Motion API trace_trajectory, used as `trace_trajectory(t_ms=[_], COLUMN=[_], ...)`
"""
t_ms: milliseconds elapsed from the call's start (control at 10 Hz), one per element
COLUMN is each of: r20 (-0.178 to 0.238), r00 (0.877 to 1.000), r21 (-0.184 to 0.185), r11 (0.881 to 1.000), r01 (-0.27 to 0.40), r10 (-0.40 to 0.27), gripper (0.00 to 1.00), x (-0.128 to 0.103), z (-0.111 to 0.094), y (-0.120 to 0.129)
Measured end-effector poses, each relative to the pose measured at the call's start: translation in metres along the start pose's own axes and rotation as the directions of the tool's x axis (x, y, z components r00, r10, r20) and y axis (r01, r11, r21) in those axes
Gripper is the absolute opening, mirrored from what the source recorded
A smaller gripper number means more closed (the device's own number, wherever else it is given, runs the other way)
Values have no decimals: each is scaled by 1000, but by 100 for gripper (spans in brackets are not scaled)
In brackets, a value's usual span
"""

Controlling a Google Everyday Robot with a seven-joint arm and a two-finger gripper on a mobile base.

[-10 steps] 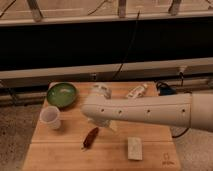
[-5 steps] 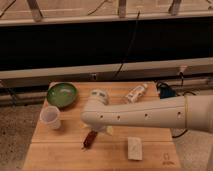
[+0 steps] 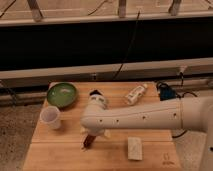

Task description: Place the pepper on the white sponge

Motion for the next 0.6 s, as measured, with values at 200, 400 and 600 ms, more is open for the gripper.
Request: trace_trajectory(t_ms=[200,400,600], r20=[20,31,43], r00=[1000,999,999], r21=[3,2,0], r11=[1000,1000,1000], r01=[11,12,20], r10=[-11,-12,-20], gripper=[80,80,80], x=[-2,-3,-4], z=[9,15,20], y=[-5,-5,-10])
